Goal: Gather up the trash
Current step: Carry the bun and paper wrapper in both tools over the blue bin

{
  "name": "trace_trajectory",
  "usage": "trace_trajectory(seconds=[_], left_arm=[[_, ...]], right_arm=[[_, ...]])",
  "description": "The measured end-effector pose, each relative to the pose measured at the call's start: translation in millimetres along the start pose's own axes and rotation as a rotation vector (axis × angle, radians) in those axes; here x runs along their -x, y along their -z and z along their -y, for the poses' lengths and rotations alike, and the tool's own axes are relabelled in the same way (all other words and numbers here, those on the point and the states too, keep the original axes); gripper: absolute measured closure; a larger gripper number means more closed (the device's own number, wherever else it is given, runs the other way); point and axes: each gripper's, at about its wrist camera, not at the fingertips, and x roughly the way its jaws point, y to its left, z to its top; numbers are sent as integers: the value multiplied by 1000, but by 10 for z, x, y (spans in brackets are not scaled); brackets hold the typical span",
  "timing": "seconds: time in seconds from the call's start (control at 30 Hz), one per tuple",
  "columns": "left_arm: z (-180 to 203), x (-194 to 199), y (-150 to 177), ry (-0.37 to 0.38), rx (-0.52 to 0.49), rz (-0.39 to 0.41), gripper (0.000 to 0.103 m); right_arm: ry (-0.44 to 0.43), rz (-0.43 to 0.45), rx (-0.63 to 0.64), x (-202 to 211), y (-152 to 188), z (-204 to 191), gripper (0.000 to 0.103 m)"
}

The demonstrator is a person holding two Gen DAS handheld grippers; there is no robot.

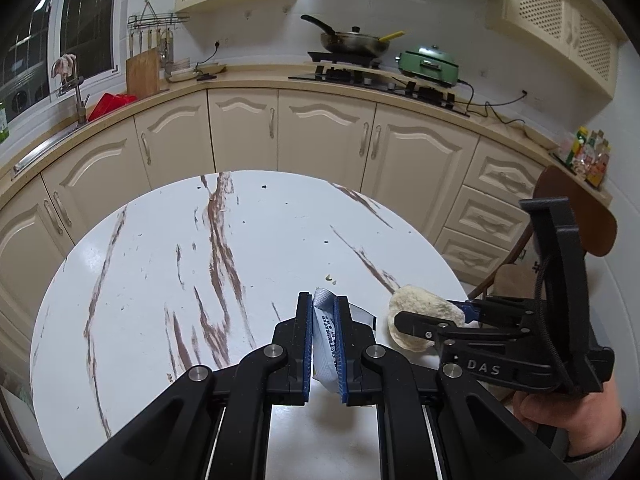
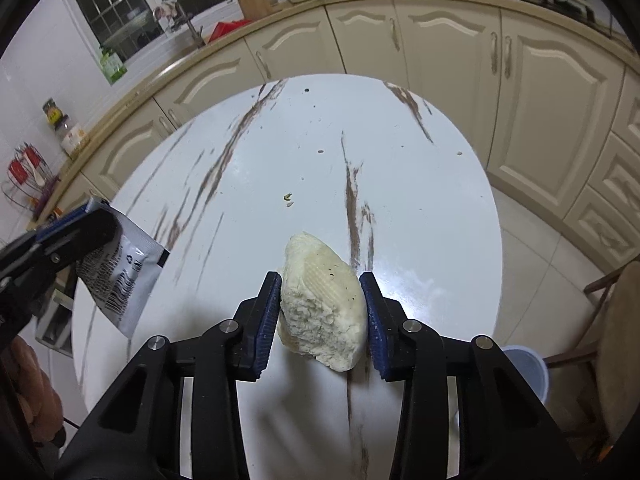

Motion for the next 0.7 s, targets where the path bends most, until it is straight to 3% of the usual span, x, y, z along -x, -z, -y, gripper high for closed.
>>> trace_trajectory(seconds=[0.2,0.43,0.7], left_arm=[[178,16,-36,25,-22,11,97],[730,2,-149,94,-91,27,97],[1740,-438,-253,252,-196,-23,97]], right_arm=[[-22,52,-36,276,-1,120,66],[-18,127,-93,736,113,439,66],[100,203,-266,1408,528,1383,66]])
